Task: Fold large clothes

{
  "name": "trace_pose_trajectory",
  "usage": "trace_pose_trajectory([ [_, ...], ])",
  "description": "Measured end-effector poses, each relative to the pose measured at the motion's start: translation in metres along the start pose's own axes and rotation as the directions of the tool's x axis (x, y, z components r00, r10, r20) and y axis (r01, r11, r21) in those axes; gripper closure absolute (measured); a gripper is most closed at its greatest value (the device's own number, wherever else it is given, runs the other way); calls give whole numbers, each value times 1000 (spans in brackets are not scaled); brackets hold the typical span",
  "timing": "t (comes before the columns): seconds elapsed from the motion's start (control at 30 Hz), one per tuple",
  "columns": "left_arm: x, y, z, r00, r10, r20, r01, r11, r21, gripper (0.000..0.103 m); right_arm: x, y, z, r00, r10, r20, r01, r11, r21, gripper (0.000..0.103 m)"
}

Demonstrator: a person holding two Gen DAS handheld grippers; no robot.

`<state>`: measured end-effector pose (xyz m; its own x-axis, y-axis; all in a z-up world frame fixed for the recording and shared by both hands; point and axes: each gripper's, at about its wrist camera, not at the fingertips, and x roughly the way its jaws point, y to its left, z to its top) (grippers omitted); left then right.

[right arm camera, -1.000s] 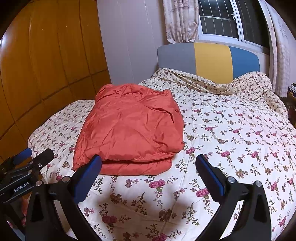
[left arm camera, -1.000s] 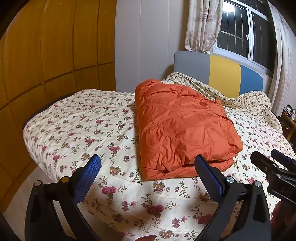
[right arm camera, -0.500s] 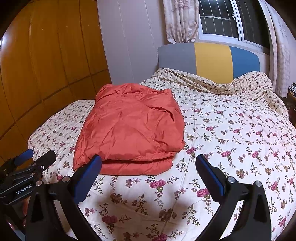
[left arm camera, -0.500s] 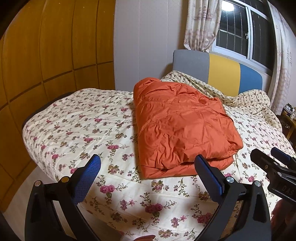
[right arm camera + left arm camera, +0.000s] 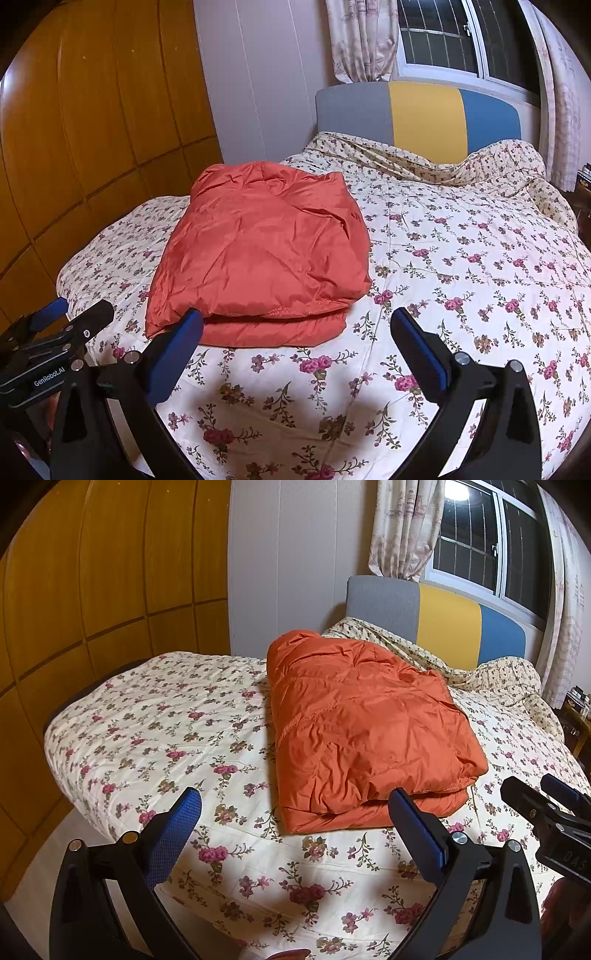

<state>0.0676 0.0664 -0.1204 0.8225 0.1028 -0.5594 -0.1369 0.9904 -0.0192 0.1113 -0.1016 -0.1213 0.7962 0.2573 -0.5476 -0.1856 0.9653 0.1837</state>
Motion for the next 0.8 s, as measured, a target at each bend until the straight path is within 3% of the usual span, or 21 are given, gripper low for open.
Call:
trace_pose_trajectory([
  [0.63,5,-2,-2,1000,2,-20,-2,1000,0,3,7,0,-1,1000,9,-13,-8,1000,6,2],
  [0.8,4,-5,-3,999,32,-11,-32,999,7,3,10,-2,-3,1000,10,-19,-10,1000,11,2],
])
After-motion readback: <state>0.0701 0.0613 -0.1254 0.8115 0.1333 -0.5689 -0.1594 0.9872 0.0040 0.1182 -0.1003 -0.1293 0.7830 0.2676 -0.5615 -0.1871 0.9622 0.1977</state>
